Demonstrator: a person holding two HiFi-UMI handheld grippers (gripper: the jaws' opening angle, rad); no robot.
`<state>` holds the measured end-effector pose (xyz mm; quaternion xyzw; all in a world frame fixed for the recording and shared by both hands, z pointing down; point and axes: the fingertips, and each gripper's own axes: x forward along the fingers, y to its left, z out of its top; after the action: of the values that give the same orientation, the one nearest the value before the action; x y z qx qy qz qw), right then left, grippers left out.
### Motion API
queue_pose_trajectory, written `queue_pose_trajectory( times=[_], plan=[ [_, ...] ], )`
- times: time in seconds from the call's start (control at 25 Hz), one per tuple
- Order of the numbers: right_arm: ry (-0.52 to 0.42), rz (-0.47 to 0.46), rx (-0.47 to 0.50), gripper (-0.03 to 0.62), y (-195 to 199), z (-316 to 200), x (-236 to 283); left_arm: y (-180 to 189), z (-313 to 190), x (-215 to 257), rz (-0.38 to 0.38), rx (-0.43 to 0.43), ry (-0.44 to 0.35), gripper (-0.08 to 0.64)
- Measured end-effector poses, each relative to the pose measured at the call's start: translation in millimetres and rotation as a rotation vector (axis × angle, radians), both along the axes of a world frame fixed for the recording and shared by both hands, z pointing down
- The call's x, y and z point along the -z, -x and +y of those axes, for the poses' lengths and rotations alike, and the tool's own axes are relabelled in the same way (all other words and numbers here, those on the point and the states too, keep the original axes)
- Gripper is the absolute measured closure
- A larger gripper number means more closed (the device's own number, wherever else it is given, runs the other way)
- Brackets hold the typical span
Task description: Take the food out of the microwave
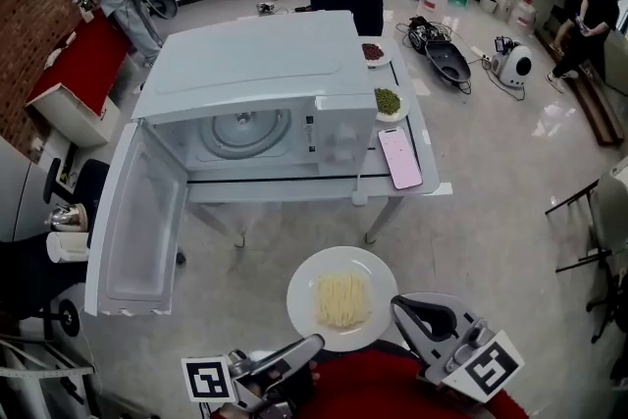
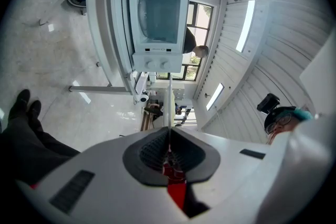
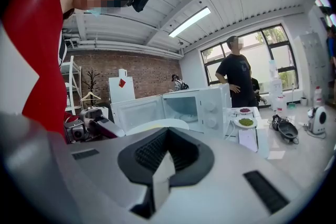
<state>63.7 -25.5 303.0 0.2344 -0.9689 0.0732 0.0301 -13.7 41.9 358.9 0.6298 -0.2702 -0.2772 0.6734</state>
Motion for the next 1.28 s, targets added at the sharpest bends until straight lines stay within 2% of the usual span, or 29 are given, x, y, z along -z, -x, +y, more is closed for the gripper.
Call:
queue_pose_trajectory(
  times=[0.4, 1.28],
  plan=[
    [-0.058, 0.009, 0.02, 0.583, 7, 2, 11, 4, -2, 4, 0.014, 0.02, -0.005, 0.541],
    [-0.05, 0.011, 0.052, 0.583, 18, -1, 9, 23, -8, 6, 0.025, 0.078, -0.01, 0.541]
  ],
)
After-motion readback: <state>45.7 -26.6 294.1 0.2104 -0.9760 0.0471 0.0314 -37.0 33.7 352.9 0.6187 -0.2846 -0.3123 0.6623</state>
